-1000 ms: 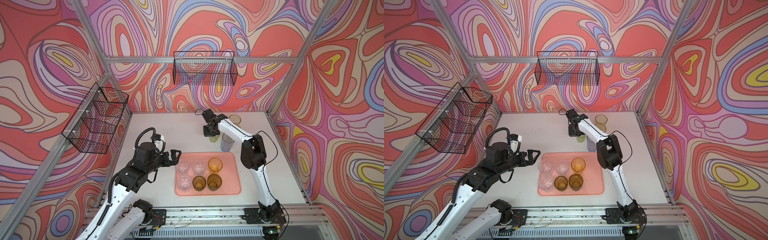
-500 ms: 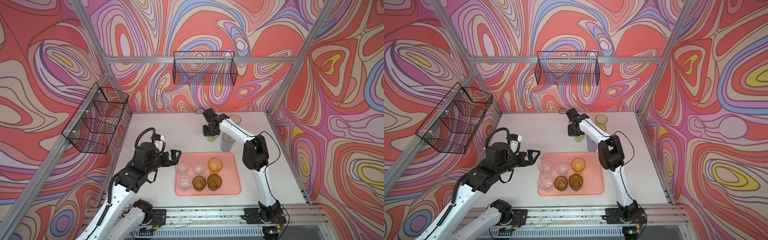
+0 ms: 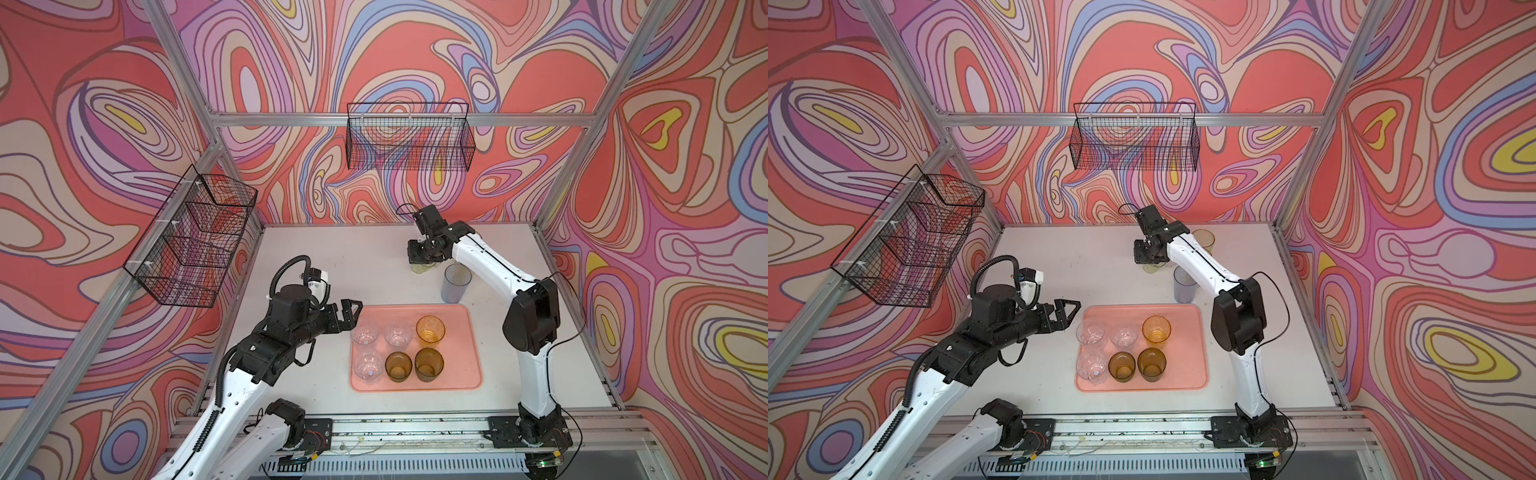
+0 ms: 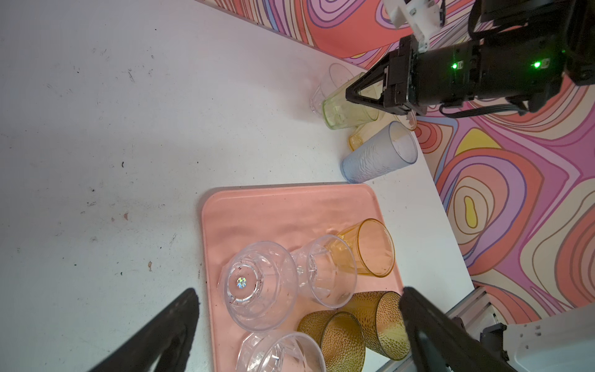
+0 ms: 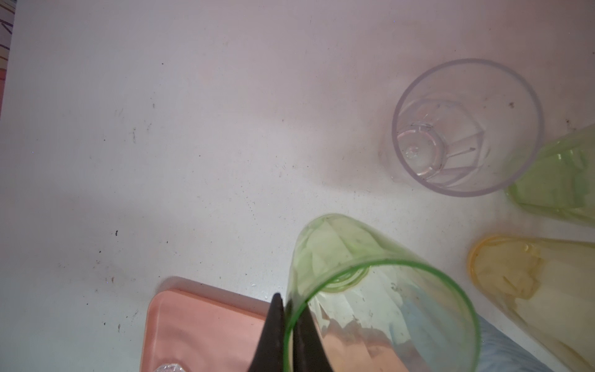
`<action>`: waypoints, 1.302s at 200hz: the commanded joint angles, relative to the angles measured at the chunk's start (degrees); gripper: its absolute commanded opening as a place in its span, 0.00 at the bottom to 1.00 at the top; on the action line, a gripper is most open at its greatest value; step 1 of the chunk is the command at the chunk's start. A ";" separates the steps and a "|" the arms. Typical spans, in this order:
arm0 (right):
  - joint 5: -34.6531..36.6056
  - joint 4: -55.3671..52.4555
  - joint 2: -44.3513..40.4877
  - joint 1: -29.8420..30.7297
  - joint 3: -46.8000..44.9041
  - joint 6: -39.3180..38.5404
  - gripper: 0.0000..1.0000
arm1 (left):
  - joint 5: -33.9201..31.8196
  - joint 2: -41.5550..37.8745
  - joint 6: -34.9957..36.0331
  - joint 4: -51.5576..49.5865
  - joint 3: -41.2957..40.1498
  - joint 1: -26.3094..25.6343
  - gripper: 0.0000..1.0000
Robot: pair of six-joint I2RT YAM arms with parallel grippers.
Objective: Place the glasses into the tray
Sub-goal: Pick up the glass from the top-center of the table.
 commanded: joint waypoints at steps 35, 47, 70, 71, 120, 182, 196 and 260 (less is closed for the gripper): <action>2.61 -2.54 -7.59 3.98 -1.18 -1.36 0.00 | 0.43 -1.02 0.00 -2.31 1.77 -0.18 1.00; 2.97 -3.11 -9.03 4.72 -1.89 -1.54 0.00 | 0.43 -1.32 0.08 -2.77 2.07 -0.22 1.00; 3.27 -4.52 -11.89 5.91 -3.68 -1.41 0.00 | 0.26 -1.82 0.48 -3.73 2.72 -0.19 1.00; 3.32 -4.51 -12.03 5.92 -3.83 -1.43 0.00 | 0.26 -1.84 0.48 -3.82 2.78 -0.23 1.00; 3.73 -4.54 -21.04 6.90 -12.02 0.43 0.00 | 1.04 -3.41 0.22 -5.56 3.80 -0.21 1.00; 5.00 -4.54 -31.81 6.98 -23.71 3.13 0.00 | 3.25 -5.90 -2.04 -5.70 2.88 -0.32 1.00; 5.91 -5.20 -33.52 6.98 -25.59 3.74 0.00 | 3.67 -6.24 -2.74 -5.79 2.64 -0.36 1.00; 9.51 -8.61 -39.39 6.97 -31.74 7.06 0.00 | -1.01 -5.81 -5.01 -5.09 1.01 -8.49 1.00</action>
